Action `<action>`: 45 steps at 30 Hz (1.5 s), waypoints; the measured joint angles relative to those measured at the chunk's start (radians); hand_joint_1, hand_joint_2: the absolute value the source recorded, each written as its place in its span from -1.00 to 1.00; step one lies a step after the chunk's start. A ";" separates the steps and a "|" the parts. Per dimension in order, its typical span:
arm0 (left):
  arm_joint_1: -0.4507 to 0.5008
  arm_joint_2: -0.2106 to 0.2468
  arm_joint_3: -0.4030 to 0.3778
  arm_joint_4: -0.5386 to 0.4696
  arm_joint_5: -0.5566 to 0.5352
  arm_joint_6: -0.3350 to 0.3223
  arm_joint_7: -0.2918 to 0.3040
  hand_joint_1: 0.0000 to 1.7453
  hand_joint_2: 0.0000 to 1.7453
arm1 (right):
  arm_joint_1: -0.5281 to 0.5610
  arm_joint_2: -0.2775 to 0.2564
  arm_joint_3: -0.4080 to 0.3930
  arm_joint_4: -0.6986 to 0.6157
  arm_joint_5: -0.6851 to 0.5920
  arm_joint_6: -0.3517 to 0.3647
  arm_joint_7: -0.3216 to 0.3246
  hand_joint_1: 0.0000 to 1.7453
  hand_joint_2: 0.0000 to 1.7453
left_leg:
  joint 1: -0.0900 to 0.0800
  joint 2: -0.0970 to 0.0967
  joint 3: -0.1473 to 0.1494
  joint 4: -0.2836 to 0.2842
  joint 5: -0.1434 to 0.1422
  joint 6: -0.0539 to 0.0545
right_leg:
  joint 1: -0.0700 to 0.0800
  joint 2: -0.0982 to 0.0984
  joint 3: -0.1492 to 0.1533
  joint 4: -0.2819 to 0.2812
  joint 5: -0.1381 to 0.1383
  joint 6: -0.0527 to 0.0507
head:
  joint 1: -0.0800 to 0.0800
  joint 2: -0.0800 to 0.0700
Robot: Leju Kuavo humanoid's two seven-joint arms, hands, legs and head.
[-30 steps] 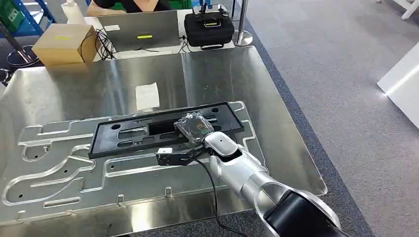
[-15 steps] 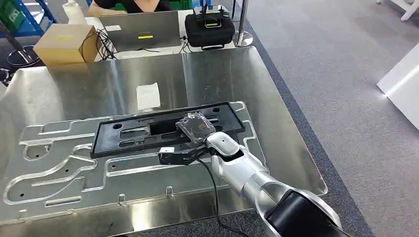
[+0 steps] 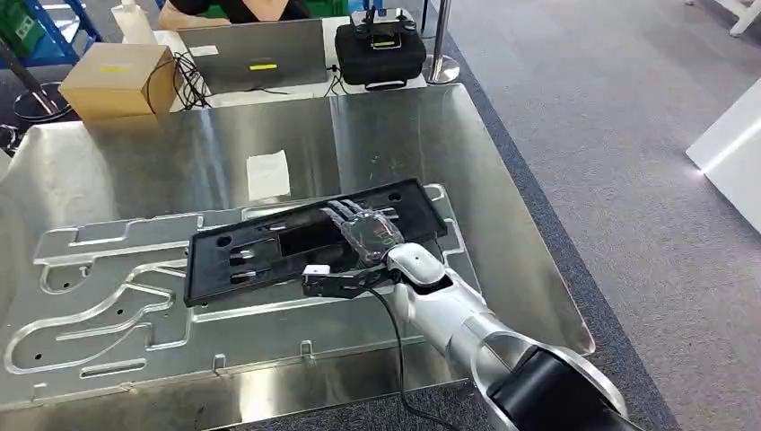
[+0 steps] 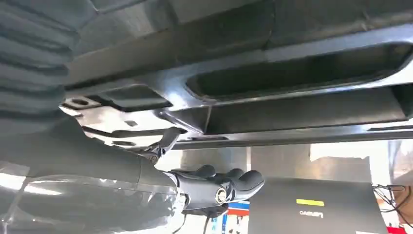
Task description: Take the parts from the cabinet and place them on the table.
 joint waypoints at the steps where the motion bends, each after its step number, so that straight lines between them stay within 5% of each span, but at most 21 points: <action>1: 0.000 0.000 0.000 0.000 0.000 0.000 0.000 -1.00 1.00 | 0.001 0.000 0.000 0.000 0.000 0.000 0.002 -1.00 -1.00 | 0.000 0.000 0.000 0.000 0.000 0.000 | 0.000 0.000 0.000 0.000 0.000 0.000 | 0.000 0.000; 30: 0.005 0.000 0.000 0.000 0.002 -0.019 -0.011 -1.00 1.00 | 0.012 -0.039 -0.026 0.000 -0.033 -0.025 -0.009 -1.00 -1.00 | 0.000 0.000 0.000 0.000 -0.001 -0.001 | 0.000 0.000 0.000 0.000 -0.001 -0.001 | 0.000 0.000; 31: 0.006 0.000 0.000 0.000 0.003 -0.020 -0.015 -1.00 -1.00 | 0.012 -0.042 -0.036 -0.004 -0.049 -0.034 -0.023 -1.00 -1.00 | 0.000 0.000 0.000 0.000 -0.001 -0.001 | 0.000 0.000 0.000 0.000 -0.001 -0.001 | 0.000 0.000; 36: 0.010 -0.017 0.073 0.000 0.142 -0.015 -0.040 -1.00 -1.00 | 0.016 -0.097 -0.121 -0.122 -0.151 -0.055 -0.043 -1.00 -1.00 | -0.001 -0.001 0.000 0.001 -0.001 0.000 | -0.001 -0.001 0.000 -0.001 -0.001 0.000 | 0.000 0.000; 40: 0.001 -0.114 0.071 0.000 0.083 0.090 -0.004 -1.00 -1.00 | 0.046 -0.146 -0.170 -0.200 -0.230 -0.073 -0.084 -1.00 -1.00 | -0.009 -0.002 0.000 0.001 -0.002 0.003 | -0.008 -0.001 0.001 -0.001 0.000 0.006 | 0.000 0.000; 45: -0.001 -0.166 0.068 0.001 0.075 0.085 -0.001 -1.00 -1.00 | 0.079 -0.172 -0.225 -0.416 -0.415 0.023 -0.123 -1.00 -1.00 | -0.013 -0.002 -0.001 0.006 -0.008 0.011 | -0.011 0.000 0.002 -0.003 -0.001 0.013 | 0.000 0.000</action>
